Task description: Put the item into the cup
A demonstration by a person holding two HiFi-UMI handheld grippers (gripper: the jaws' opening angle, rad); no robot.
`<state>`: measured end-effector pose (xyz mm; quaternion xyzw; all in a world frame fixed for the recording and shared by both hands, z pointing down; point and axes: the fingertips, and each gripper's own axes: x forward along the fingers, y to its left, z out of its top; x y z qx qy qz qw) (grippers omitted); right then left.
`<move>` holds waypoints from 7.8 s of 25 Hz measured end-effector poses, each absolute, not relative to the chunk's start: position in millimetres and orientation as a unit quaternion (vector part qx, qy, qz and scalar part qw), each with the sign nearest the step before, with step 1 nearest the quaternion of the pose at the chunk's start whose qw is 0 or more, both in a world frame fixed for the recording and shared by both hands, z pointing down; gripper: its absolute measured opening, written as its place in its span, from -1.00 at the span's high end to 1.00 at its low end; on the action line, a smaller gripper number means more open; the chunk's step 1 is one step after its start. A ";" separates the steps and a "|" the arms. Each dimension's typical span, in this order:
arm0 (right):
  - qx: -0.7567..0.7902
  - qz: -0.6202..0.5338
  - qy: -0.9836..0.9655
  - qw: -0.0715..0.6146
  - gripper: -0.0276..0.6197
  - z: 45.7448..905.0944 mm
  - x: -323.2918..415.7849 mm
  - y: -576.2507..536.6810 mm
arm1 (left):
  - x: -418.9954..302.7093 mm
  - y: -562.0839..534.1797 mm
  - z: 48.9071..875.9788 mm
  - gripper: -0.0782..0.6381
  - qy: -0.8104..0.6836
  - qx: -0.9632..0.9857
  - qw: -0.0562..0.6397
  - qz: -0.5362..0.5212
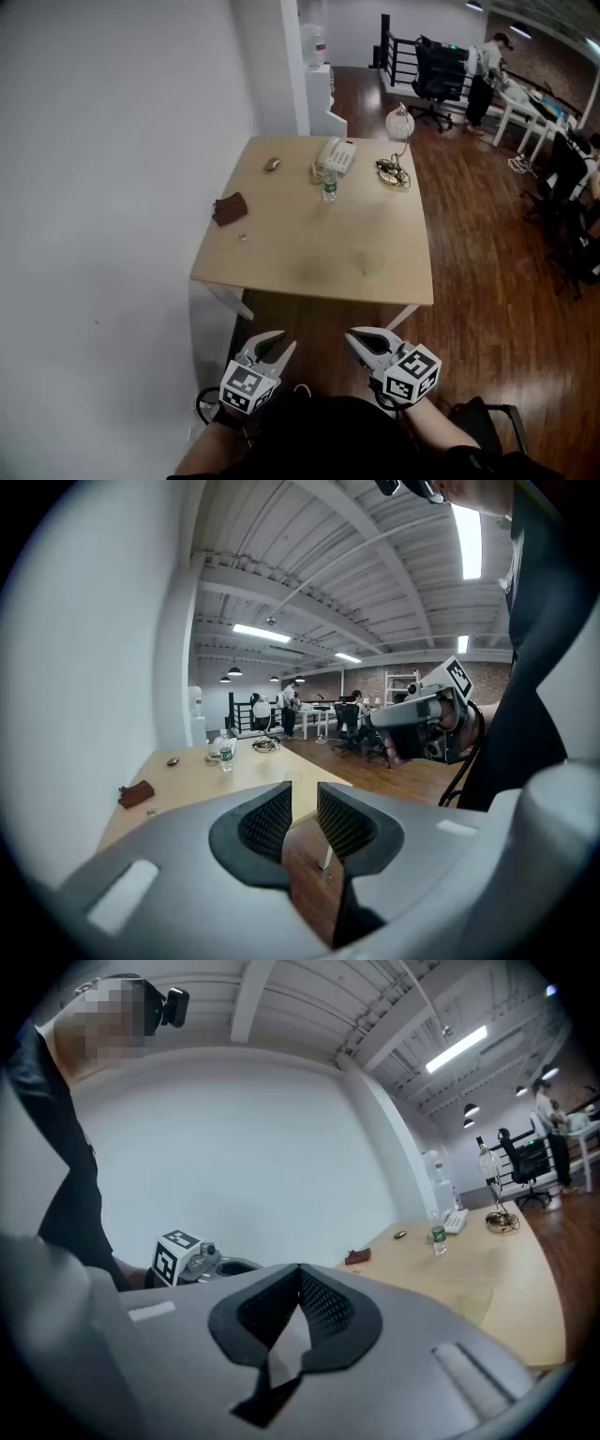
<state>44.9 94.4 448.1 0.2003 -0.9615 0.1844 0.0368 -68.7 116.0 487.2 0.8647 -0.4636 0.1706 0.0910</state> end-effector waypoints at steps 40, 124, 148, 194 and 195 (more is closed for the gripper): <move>0.207 0.131 -0.951 0.188 0.84 532.4 -187.5 -183.0 | -373.0 -240.9 657.9 0.46 -0.509 0.786 0.186 0.298; 0.419 0.268 -0.860 0.111 0.72 583.6 165.4 -151.2 | 118.5 -224.6 696.1 0.61 -0.184 0.885 0.054 0.425; 0.329 0.232 -0.911 0.087 0.72 540.9 128.2 -157.3 | 58.9 -200.2 595.9 0.55 -0.298 0.906 0.081 0.289; 0.327 0.140 -0.930 0.090 0.89 469.2 41.6 130.6 | -46.6 130.3 500.9 0.56 -0.330 0.925 0.058 0.178; 0.325 0.139 -0.931 0.091 0.89 469.3 42.0 130.8 | -46.6 130.8 500.9 0.56 -0.332 0.924 0.059 0.178</move>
